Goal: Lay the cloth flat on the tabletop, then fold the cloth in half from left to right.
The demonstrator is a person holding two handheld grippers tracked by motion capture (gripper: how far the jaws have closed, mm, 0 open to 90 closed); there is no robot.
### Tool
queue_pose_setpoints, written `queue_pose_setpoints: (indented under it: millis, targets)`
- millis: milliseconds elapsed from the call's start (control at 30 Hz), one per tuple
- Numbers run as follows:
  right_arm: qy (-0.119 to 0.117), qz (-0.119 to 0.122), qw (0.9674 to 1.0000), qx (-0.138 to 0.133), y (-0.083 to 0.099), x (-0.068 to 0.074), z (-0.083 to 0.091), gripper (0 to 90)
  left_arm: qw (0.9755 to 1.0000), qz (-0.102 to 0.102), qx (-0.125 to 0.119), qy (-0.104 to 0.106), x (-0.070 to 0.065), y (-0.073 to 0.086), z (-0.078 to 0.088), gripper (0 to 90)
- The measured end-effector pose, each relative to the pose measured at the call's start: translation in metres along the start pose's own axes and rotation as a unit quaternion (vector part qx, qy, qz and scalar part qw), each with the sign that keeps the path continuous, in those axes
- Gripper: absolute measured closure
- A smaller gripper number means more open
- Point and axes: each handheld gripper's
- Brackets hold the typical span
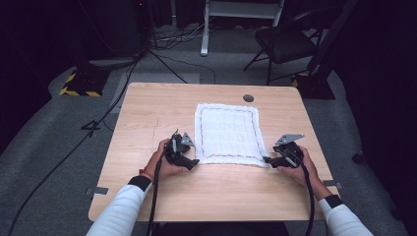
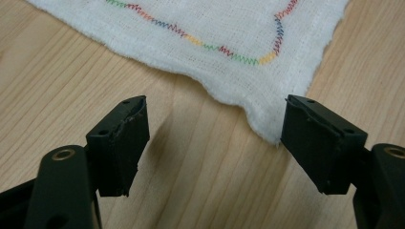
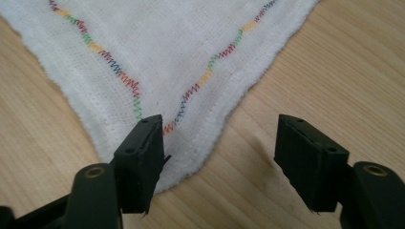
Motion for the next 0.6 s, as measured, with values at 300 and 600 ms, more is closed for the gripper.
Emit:
queue_pose_setpoints:
  millis: [300, 600]
  targets:
    - [-0.025, 0.023, 0.9982, -0.05, -0.015, 0.013, 0.009, 34.4, 0.9962, 0.053, -0.052, -0.044, 0.025, -0.011, 0.016, 21.9]
    - [-0.049, 0.06, 0.9942, -0.074, -0.053, 0.042, -0.007, 35.1, 0.9873, 0.12, -0.089, -0.053, 0.075, -0.043, 0.005, 22.0]
Point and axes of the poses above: each handheld gripper's, and its own axes: z roughly backward along the jaws, y roughly out of its underside, x roughly to its left, and after that the axes turned 9 degrees about x, right-handed
